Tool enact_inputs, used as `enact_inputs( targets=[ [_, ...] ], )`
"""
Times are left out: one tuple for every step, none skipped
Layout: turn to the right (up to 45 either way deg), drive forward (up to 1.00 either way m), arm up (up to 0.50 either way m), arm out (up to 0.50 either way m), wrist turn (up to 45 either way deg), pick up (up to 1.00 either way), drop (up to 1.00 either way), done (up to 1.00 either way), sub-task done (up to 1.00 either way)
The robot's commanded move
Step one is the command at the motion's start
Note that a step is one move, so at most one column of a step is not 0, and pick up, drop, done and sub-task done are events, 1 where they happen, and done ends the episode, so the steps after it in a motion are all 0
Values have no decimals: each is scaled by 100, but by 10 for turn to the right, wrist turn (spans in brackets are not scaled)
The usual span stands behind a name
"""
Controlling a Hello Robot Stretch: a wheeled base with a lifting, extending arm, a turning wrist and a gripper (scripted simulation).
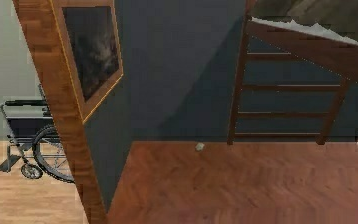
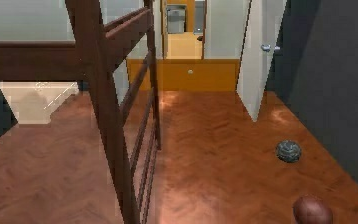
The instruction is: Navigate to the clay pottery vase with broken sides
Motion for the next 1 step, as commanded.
enact_inputs(
  targets=[
    [0, 30, 0, 0, 0, 0, 0, 0, 0]
  ],
)
